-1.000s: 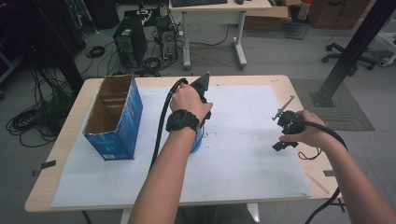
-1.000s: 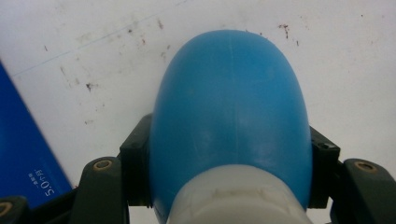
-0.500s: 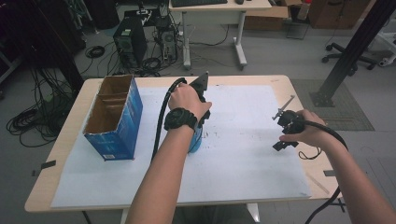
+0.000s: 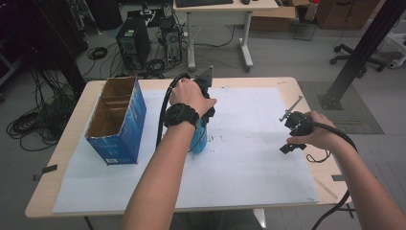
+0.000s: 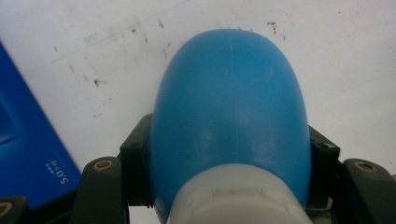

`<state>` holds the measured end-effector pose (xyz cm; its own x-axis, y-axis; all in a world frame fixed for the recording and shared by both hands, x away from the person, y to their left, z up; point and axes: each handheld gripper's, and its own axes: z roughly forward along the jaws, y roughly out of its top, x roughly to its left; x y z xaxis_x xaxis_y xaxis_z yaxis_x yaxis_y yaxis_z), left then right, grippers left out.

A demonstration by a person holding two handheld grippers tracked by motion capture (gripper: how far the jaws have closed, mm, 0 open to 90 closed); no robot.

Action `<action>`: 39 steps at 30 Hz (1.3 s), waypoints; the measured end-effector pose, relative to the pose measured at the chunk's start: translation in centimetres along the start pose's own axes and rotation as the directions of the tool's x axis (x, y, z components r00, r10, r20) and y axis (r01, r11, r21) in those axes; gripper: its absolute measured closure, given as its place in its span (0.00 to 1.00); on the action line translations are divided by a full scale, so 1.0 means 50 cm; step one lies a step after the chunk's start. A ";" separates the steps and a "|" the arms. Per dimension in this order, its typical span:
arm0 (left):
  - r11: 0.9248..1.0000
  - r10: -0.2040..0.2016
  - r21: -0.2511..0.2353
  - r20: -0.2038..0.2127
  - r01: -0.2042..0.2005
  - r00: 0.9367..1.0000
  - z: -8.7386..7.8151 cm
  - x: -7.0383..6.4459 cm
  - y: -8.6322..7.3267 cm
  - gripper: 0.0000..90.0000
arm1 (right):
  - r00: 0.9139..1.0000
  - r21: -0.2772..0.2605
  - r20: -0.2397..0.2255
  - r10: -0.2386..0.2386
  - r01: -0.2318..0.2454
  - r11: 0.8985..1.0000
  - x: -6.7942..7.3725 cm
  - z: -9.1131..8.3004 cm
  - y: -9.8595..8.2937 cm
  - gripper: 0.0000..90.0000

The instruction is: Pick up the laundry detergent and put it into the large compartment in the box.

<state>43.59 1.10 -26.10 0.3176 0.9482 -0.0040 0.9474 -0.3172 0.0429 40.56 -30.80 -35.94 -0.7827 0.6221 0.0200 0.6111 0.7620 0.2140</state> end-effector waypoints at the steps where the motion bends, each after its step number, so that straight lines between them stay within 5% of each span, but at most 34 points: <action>1: 1.000 0.004 0.000 0.000 -0.004 1.000 -0.005 0.001 0.000 0.42 | 1.000 -0.001 -0.001 0.001 -0.001 1.000 0.001 0.000 0.001 0.17; 39: 0.999 0.011 -0.043 0.022 -0.010 1.000 -0.191 0.015 0.001 0.42 | 1.000 -0.012 0.003 -0.018 0.018 1.000 0.014 -0.034 0.028 0.17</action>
<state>43.50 1.95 -16.55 0.3289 0.9440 -0.0254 0.9415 -0.3257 0.0864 40.65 -29.61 -33.99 -0.7931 0.6090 0.0130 0.5956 0.7708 0.2259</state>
